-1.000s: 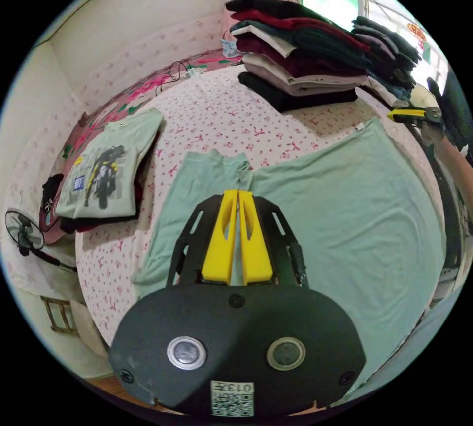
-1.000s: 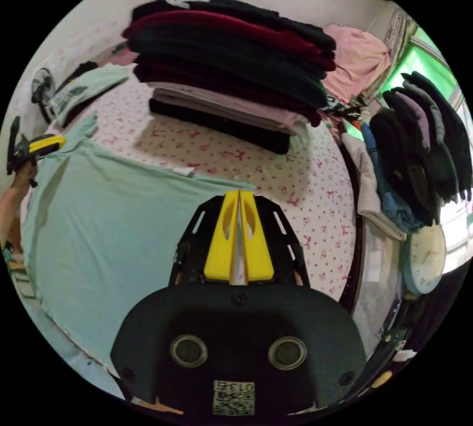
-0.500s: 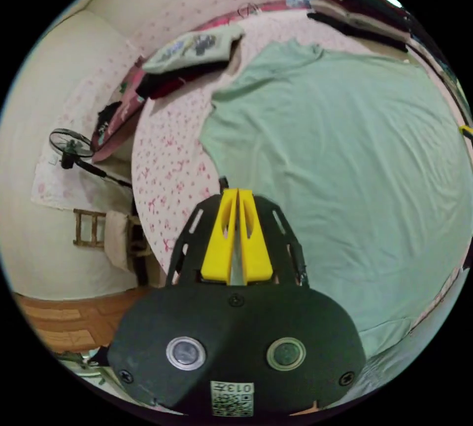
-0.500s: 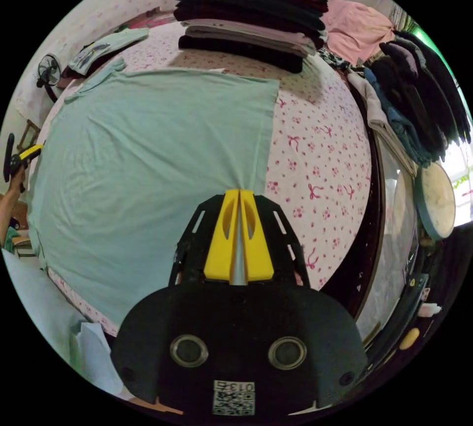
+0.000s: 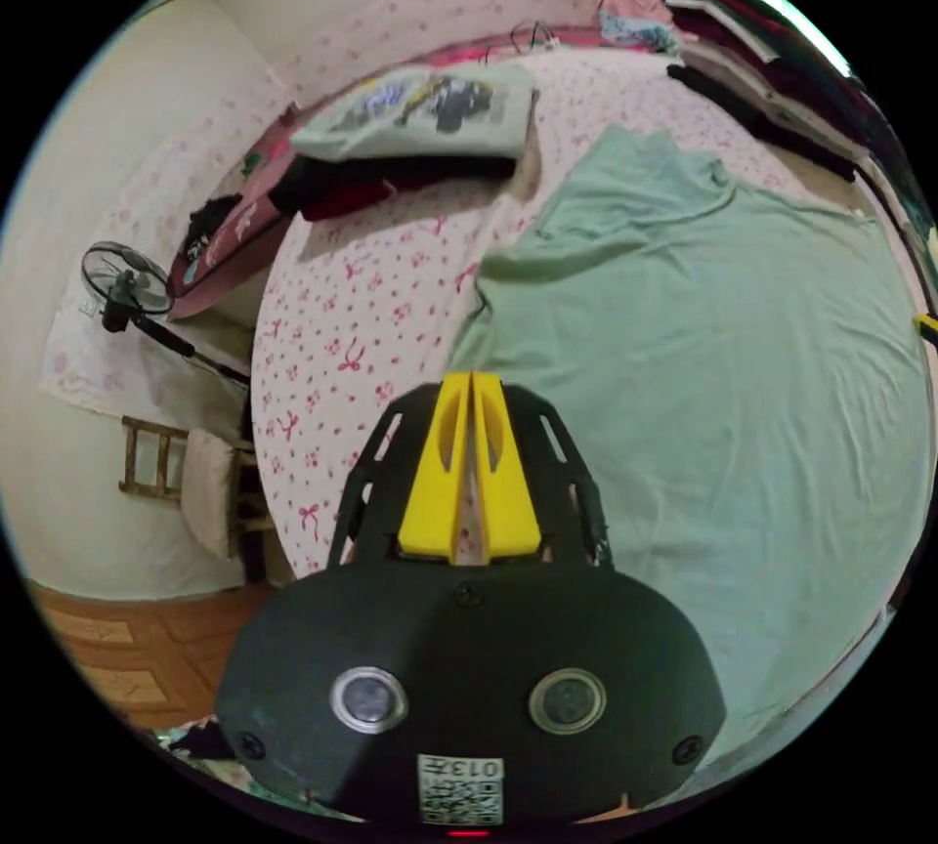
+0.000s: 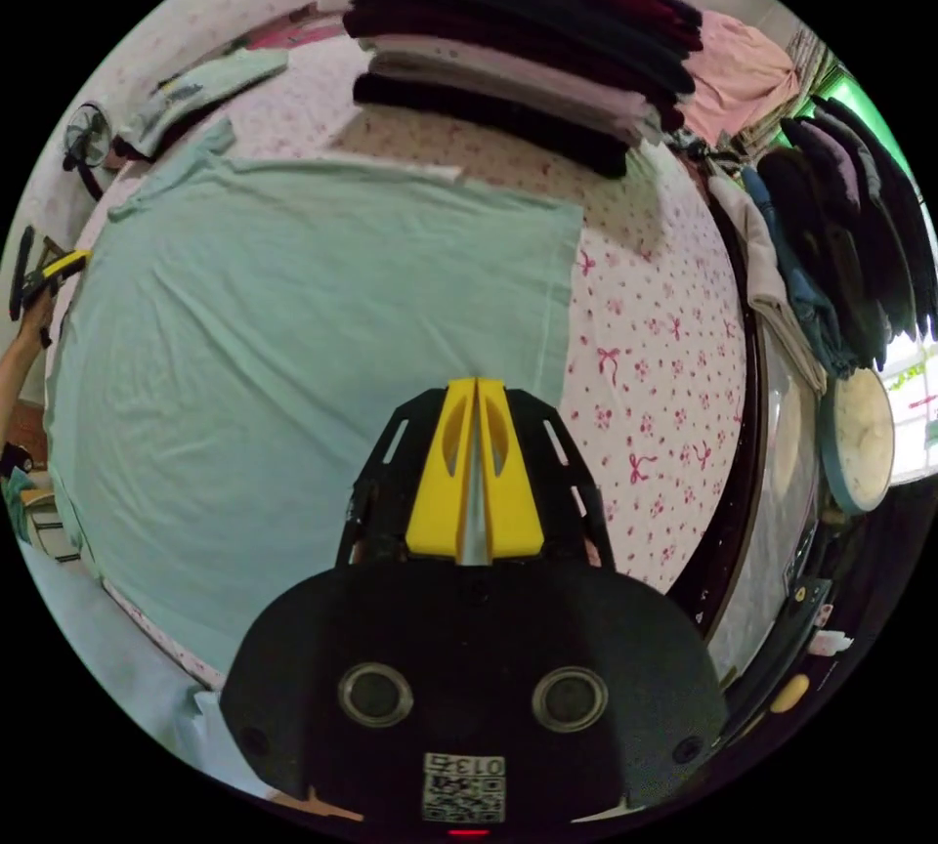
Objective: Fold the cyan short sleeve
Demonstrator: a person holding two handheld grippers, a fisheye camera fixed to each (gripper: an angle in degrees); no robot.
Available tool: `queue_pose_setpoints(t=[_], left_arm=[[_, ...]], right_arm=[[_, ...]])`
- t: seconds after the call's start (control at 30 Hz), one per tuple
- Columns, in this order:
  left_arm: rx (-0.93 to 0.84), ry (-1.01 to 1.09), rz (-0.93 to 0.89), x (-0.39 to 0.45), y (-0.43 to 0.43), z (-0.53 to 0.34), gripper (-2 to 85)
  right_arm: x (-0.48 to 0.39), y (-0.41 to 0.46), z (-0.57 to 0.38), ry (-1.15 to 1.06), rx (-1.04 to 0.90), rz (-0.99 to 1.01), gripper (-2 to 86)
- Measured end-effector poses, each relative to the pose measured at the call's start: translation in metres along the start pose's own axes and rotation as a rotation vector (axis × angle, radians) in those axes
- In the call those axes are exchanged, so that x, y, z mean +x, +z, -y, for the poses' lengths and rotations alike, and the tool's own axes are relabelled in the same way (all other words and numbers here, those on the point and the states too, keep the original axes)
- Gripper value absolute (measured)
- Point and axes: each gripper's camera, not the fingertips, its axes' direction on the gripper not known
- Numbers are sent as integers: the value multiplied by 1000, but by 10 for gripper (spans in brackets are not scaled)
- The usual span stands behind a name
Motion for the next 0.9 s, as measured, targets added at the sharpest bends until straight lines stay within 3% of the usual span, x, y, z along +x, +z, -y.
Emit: queue_pose_setpoints(t=[0.1,0.2,0.4,0.5,0.63,0.73,0.8,0.9], left_arm=[[-40,-49,-94,-20,-10,0,-3],[0,-34,-99,-21,-43,-18,-3],[-55,73,-142,26,-97,-96,-3],[-129,118,-72,52,-97,-131,-3],[-83,117,41,53,-99,-158,-3],[-129,64,-23,41,-111,-154,-3],[-65,62,-78,46,-130,-158,-3],[-60,161,-148,85,-148,-166,-3]], right_arm=[[13,-10,-6,70,-29,4,-1],[8,-35,-21,50,57,52,-1],[-20,-59,-71,51,39,84,0],[-30,-67,-102,79,21,99,0],[-33,-67,-137,75,-74,8,-1],[-23,-78,-159,89,-89,-42,-1],[-21,-93,-173,84,-36,7,-1],[-37,-104,-196,16,-4,69,-1]])
